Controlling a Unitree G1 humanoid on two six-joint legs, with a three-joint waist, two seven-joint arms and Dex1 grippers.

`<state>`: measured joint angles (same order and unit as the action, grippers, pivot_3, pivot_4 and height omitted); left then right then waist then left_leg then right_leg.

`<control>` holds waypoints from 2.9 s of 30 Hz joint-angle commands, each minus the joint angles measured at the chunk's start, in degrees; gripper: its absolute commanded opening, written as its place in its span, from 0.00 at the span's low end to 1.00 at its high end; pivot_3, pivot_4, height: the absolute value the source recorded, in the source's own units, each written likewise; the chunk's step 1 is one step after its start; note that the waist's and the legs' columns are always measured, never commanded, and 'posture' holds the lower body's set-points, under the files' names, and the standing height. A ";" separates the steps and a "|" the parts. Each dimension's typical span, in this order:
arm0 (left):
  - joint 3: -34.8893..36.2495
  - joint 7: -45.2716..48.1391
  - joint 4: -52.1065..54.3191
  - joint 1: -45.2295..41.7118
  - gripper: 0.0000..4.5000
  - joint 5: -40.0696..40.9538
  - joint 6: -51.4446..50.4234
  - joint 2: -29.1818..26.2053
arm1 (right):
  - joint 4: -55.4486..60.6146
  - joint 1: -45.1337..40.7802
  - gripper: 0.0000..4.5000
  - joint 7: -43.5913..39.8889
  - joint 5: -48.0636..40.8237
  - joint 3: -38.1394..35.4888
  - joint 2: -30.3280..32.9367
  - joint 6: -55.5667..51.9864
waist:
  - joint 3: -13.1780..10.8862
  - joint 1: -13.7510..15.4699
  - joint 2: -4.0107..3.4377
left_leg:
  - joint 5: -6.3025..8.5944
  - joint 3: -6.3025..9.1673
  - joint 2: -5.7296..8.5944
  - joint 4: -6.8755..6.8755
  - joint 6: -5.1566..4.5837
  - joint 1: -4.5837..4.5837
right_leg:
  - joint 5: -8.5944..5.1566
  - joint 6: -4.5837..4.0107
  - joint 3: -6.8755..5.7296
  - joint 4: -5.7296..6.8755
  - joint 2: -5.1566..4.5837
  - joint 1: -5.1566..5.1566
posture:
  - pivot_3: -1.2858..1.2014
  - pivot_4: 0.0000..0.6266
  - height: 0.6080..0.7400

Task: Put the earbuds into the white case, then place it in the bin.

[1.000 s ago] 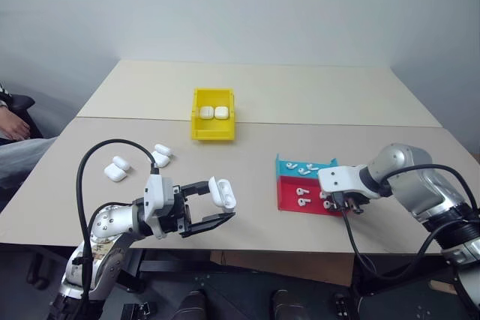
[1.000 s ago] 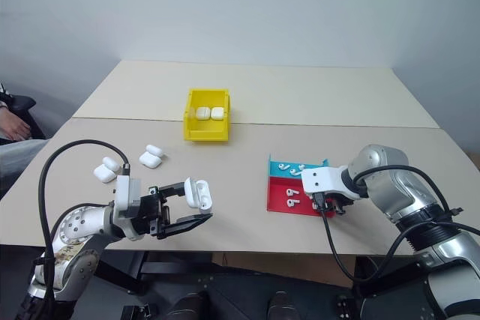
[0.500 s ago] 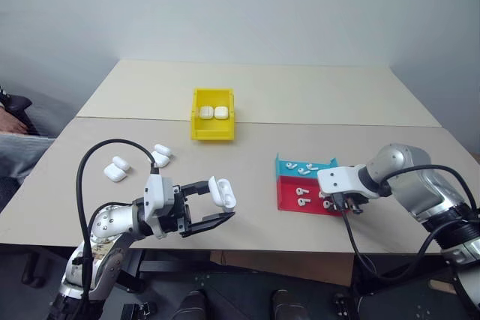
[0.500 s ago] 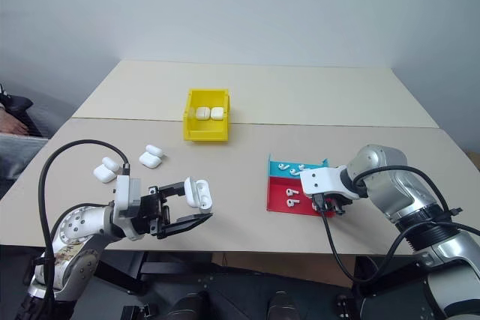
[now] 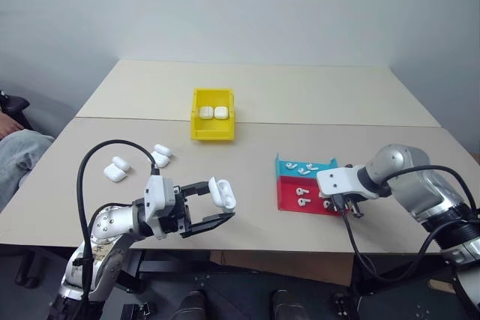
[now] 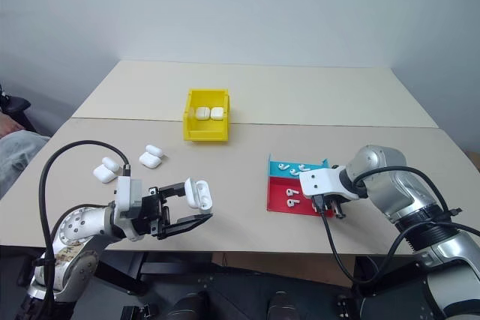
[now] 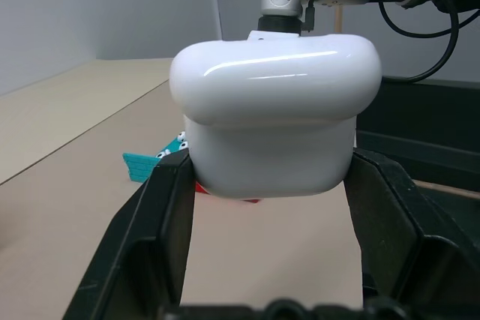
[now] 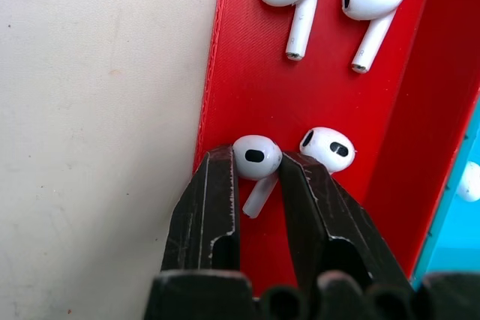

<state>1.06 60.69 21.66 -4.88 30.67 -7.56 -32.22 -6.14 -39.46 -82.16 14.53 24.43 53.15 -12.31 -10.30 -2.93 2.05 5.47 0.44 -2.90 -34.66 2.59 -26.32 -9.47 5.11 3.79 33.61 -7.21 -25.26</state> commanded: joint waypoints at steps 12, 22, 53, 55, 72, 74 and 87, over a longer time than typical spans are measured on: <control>0.16 -2.09 5.91 -3.59 0.61 4.60 -0.26 1.99 | 13.48 -3.20 0.14 -2.95 -16.10 -16.17 3.45 -12.72 | -0.06 0.27 -0.04 | 0.00 -0.03 -0.01 0.11 0.00 -0.12 | 0.00 0.00 0.00 0.05 -0.02 0.00 | 0.52 0.24 1.00; -1.70 -2.35 6.80 -12.79 0.61 10.95 -6.76 3.04 | 24.05 -2.51 0.14 7.56 -46.80 -39.00 -10.16 -13.91 | -0.06 0.42 0.01 | -0.01 -0.03 0.04 0.20 -0.01 -0.07 | 0.00 0.01 -0.01 0.01 0.00 0.18 | 0.52 0.24 1.00; -0.24 -0.36 7.54 -14.95 0.61 15.49 -13.56 1.09 | 18.94 -2.00 0.14 5.71 -51.12 -23.78 -28.86 7.32 | -0.05 0.37 -0.01 | -0.01 0.00 -0.01 0.48 -0.02 0.00 | 0.01 0.00 -0.01 0.14 0.08 0.09 | 0.52 0.24 1.00; -0.18 -0.34 7.68 -14.71 0.61 15.63 -13.44 1.08 | 18.75 -2.00 0.14 5.22 -50.77 -23.22 -28.52 7.35 | -0.05 0.35 -0.02 | -0.01 0.01 -0.01 0.48 -0.02 0.01 | 0.01 0.00 -0.01 0.15 0.08 0.09 | 0.52 0.24 1.00; -0.53 -0.03 7.35 -14.98 0.61 14.74 -12.35 1.50 | 17.09 -1.26 0.30 3.43 -47.71 -20.90 -27.61 8.86 | -0.05 0.40 -0.02 | -0.01 0.00 -0.01 0.49 -0.01 0.00 | 0.01 0.00 -0.01 0.14 0.08 0.07 | 0.52 0.24 1.00; -0.68 -0.08 7.40 -15.02 0.61 14.58 -12.67 1.39 | 17.02 -0.91 0.42 2.65 -46.60 -20.25 -27.15 10.35 | -0.05 0.40 -0.02 | -0.01 0.00 -0.01 0.49 -0.01 0.01 | 0.01 -0.01 -0.01 0.13 0.08 0.07 | 0.52 0.24 1.00; -0.96 1.87 5.34 -12.26 0.61 9.04 -9.44 -0.23 | 16.75 -1.93 0.58 2.69 -47.68 -22.55 -19.95 6.54 | -0.05 0.44 -0.02 | -0.01 0.00 -0.01 0.50 -0.01 0.00 | 0.01 -0.01 -0.01 0.10 0.07 0.06 | 0.52 0.24 1.00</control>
<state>-0.93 61.60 26.68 -17.73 41.37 -19.96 -31.79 9.82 -40.17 -79.49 -32.80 3.65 30.71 -3.41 -10.36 -2.48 2.03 5.46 0.44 -2.91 -34.16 2.58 -26.32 -9.46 5.10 3.78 33.70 -7.13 -25.20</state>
